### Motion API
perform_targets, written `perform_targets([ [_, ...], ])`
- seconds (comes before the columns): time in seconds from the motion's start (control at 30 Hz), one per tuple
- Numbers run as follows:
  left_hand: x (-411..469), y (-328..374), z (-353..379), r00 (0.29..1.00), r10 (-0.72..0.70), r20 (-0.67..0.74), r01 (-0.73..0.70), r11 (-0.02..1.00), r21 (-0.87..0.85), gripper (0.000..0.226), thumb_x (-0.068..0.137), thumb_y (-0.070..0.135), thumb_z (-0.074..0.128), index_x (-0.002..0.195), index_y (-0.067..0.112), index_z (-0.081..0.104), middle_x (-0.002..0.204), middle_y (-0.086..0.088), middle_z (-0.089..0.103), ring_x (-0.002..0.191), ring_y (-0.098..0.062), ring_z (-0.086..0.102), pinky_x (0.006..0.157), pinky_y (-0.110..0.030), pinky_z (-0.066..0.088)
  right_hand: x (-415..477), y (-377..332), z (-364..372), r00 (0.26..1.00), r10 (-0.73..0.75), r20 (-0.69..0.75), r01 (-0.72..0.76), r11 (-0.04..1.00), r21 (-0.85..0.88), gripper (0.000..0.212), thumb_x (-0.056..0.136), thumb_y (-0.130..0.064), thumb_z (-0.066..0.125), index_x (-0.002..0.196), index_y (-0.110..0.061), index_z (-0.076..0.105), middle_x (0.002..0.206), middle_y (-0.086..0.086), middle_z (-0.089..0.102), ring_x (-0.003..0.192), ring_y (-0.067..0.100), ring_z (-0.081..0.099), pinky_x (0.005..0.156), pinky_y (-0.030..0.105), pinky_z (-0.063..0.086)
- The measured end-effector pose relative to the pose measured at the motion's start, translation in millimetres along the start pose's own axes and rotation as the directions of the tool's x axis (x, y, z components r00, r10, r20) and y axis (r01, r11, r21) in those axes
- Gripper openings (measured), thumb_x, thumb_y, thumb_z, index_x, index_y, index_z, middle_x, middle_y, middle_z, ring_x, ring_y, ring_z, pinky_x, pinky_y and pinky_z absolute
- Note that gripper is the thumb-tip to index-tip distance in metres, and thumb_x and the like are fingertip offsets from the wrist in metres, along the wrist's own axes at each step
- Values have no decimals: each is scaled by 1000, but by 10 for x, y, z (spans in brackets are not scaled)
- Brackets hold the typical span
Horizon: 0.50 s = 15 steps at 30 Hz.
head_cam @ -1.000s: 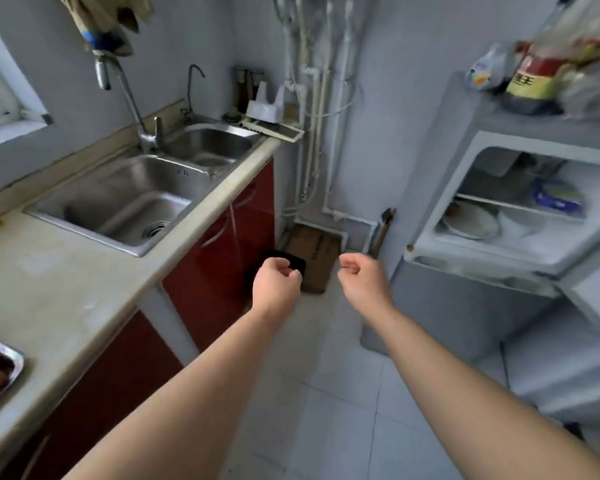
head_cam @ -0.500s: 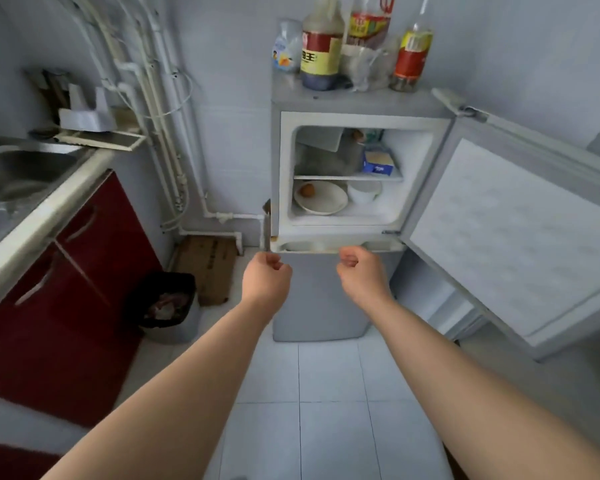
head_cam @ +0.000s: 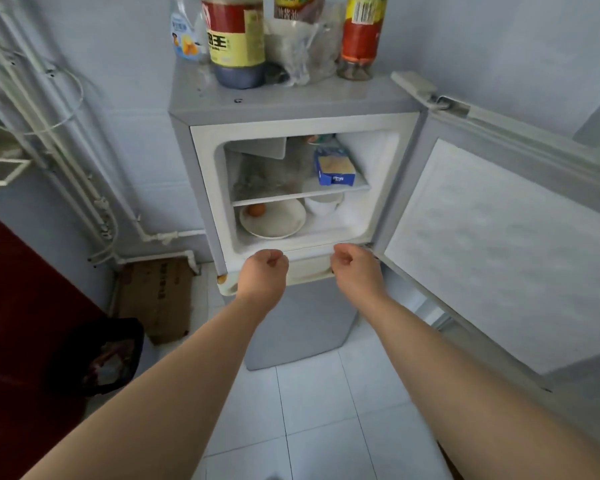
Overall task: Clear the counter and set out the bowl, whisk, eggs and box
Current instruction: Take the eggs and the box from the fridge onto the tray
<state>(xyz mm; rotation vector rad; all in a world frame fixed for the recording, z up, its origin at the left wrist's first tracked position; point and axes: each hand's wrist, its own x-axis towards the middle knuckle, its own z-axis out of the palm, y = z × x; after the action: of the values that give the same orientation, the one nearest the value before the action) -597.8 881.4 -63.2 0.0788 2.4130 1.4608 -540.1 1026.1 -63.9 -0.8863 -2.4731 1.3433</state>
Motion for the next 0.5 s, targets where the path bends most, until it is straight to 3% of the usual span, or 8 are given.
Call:
perform_targets([
  [0.03,108,-18,32,1000,7,22,-8,999,31,22,95,21,46,94,11,66,69,3,54,63,-19,45,41,-13,31,97,10,24,1000,13,4,-13,1000,12,37,95,-21,51,130,-12,56,130,6,59,114,20,57,89,23,41],
  [0.07,213,-35,64,999,8,42,-11,998,56,24,95,22,46,101,10,66,75,2,60,66,-18,47,44,-12,33,202,30,54,1000,24,6,-25,1000,19,38,94,-22,51,131,-12,55,131,6,58,115,20,57,93,26,43],
  [0.13,458,-79,138,998,4,57,-11,992,123,33,96,25,47,125,12,59,110,-3,66,84,-19,55,62,-20,42,436,82,134,999,40,12,-40,999,21,39,94,-24,51,131,-14,55,132,5,58,115,21,57,98,32,45],
  [0.23,763,-142,218,999,27,33,-33,979,202,39,97,25,47,133,12,53,134,-5,57,113,-24,56,86,-29,45,749,137,265,999,50,13,-50,999,8,39,95,-22,52,132,-13,54,134,4,57,118,21,55,99,29,43],
  [0.37,1267,-232,344,997,72,-5,-66,941,331,42,98,21,44,139,13,46,143,-7,45,124,-26,50,99,-29,38,1252,246,502,999,38,38,-38,999,0,42,96,-20,50,137,-12,50,136,5,55,120,21,54,99,28,40],
  [0.5,1871,-394,456,982,187,-13,-159,870,467,46,93,13,42,139,10,43,149,-13,33,127,-35,43,108,-41,37,1732,353,766,999,-3,51,4,1000,-28,34,96,-18,48,127,-5,55,111,6,59,103,25,55,89,29,42],
])
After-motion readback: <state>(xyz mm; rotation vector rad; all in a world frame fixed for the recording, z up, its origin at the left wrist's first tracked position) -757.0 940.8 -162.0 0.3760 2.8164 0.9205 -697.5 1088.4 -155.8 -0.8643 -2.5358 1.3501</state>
